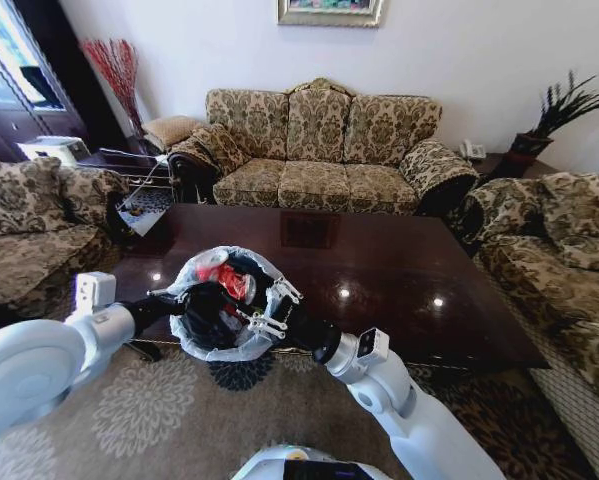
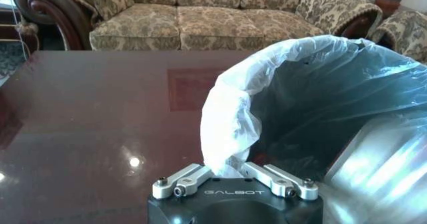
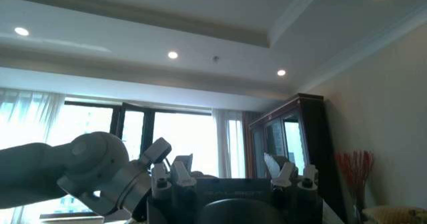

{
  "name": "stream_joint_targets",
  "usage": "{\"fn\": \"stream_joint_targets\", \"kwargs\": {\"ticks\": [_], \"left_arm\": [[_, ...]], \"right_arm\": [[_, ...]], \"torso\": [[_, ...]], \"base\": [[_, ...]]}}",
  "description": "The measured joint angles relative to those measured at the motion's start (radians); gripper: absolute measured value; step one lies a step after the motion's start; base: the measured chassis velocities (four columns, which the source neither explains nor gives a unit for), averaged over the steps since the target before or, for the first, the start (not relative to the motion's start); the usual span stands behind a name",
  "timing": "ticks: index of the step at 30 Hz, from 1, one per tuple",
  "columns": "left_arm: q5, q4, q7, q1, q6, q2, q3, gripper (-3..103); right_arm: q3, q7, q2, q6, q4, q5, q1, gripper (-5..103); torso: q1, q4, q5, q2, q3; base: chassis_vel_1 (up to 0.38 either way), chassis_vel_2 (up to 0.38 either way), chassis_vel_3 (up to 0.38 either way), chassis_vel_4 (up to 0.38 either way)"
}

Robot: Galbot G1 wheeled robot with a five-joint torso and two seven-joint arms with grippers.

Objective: Move to the front of the table and place the trash on the table into the trash bin.

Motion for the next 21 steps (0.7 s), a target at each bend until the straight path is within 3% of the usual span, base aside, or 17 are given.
{"fn": "stream_joint_targets", "kwargs": {"ticks": [2,6,7,9,11,14,15,17,18,20,21], "left_arm": [[-0.001,0.000,0.000,0.000,0.000,0.000,0.000,0],[-0.006,0.005,0.000,-0.002,0.000,0.002,-0.001,0],[-0.006,0.005,0.000,-0.002,0.000,0.002,-0.001,0],[-0.005,0.031,-0.005,-0.002,0.010,-0.021,-0.026,0],[-0.002,0.042,-0.006,-0.003,0.013,-0.041,-0.042,0],[0.020,0.054,-0.002,-0.003,0.018,-0.180,-0.142,0],[0.020,0.054,-0.002,-0.003,0.018,-0.180,-0.142,0],[0.052,0.053,0.003,-0.009,0.021,-0.310,-0.251,0],[0.052,0.053,0.003,-0.009,0.021,-0.310,-0.251,0],[0.072,0.068,0.010,0.005,0.013,-0.433,-0.358,0],[0.074,0.075,0.011,0.011,0.008,-0.459,-0.379,0]], "right_arm": [[0.000,0.000,0.000,0.001,0.001,0.000,-0.002,69],[0.028,0.004,-0.001,0.026,0.024,0.012,-0.022,91],[0.028,0.004,-0.001,0.026,0.024,0.012,-0.022,91],[0.106,0.047,0.000,0.029,0.078,0.015,-0.057,99],[0.149,0.079,0.002,0.035,0.093,0.011,-0.079,100],[0.329,0.180,0.022,0.074,0.091,0.018,-0.194,100],[0.329,0.180,0.022,0.074,0.091,0.018,-0.194,100],[0.477,0.200,0.039,0.123,0.016,0.044,-0.279,100],[0.477,0.200,0.039,0.123,0.016,0.044,-0.279,100],[0.575,0.230,0.047,0.164,-0.067,0.085,-0.325,100],[0.590,0.242,0.050,0.171,-0.084,0.092,-0.327,100]], "torso": [[0.000,0.0000,0.0000,0.000,0.000],[0.000,0.0001,0.0001,0.000,0.000],[0.000,0.0001,0.0001,0.000,0.000],[0.000,-0.0004,0.0001,0.000,0.000],[0.000,-0.0002,0.0000,0.000,0.000],[0.000,-0.0002,-0.0001,0.000,0.000],[0.000,-0.0002,-0.0001,0.000,0.000],[0.000,0.0000,0.0001,0.000,0.000],[0.000,0.0000,0.0001,0.000,0.000],[0.000,-0.0001,0.0007,0.000,0.000],[0.000,0.0002,0.0005,0.000,0.000]], "base": [[0.000,0.000,0.000,0.000],[0.000,0.000,0.000,0.000],[0.000,0.000,0.000,0.000],[0.000,0.000,0.000,0.000],[0.000,0.000,0.000,0.000],[0.000,0.000,0.000,0.000],[0.000,0.000,0.000,0.000],[0.000,0.000,0.000,0.000],[0.000,0.000,0.000,0.000],[0.000,0.000,0.000,0.000],[0.000,0.000,0.000,0.000]]}}
